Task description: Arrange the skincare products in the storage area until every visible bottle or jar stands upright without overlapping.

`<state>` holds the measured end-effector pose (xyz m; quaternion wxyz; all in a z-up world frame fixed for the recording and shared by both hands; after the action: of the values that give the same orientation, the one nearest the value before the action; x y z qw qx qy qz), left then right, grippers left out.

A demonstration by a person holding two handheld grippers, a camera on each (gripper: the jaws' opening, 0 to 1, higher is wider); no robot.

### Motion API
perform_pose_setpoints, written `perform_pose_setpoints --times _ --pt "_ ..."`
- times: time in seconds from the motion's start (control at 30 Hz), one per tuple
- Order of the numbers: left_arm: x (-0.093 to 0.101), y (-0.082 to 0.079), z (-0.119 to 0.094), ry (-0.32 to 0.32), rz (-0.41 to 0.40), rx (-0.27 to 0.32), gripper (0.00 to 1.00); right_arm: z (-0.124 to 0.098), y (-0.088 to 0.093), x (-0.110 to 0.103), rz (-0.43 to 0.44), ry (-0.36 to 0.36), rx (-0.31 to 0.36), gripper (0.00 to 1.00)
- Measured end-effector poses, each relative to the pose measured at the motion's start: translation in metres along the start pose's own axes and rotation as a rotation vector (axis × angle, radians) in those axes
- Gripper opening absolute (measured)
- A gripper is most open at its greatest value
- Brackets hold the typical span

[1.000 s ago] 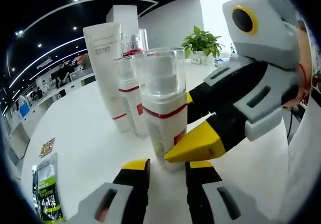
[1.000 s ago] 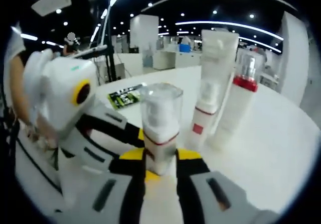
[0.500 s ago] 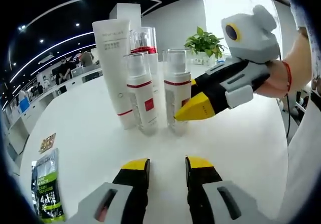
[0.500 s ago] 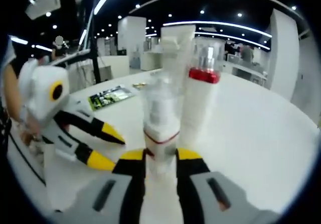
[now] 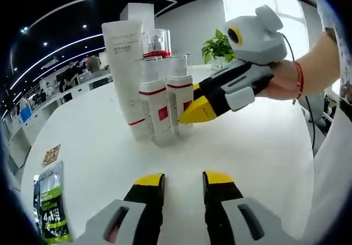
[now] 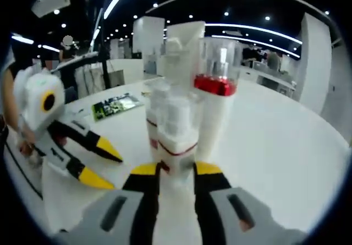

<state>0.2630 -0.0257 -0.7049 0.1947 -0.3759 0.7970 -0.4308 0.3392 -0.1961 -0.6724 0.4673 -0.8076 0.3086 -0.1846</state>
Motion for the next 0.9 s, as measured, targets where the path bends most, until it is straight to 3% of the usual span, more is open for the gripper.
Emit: perform_pose_setpoints --times 0.17,0.3,0.5,0.63,0.9 --pt "-0.002 -0.001 0.001 0.007 -0.002 -0.006 0.28 -0.003 0.004 -0.001 -0.005 0.001 -0.016 0.26" --pt "-0.012 -0.008 0.001 -0.013 -0.015 -0.019 0.23 -0.011 0.005 0.0 0.012 0.029 -0.01 0.2" --pt "-0.033 -0.038 0.009 0.003 -0.065 0.055 0.23 -0.012 0.005 0.001 0.018 0.04 -0.02 0.18" --pt "-0.038 -0.051 0.02 0.05 -0.007 0.058 0.23 -0.01 0.003 0.002 0.012 0.043 -0.016 0.16" --pt "-0.04 -0.058 0.035 0.101 0.049 0.029 0.21 -0.007 -0.001 0.004 -0.012 0.027 -0.016 0.13"
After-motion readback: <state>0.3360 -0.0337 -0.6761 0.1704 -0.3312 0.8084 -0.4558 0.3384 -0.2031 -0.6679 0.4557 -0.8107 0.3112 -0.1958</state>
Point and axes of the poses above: the point that each gripper's makers call its tool centre point, and the gripper's own axes: z roughly forward along the fingers, x roughly to its right, y roughly out of its underside, the point moved 10 cm from there along -z, roughly backward along the fingers
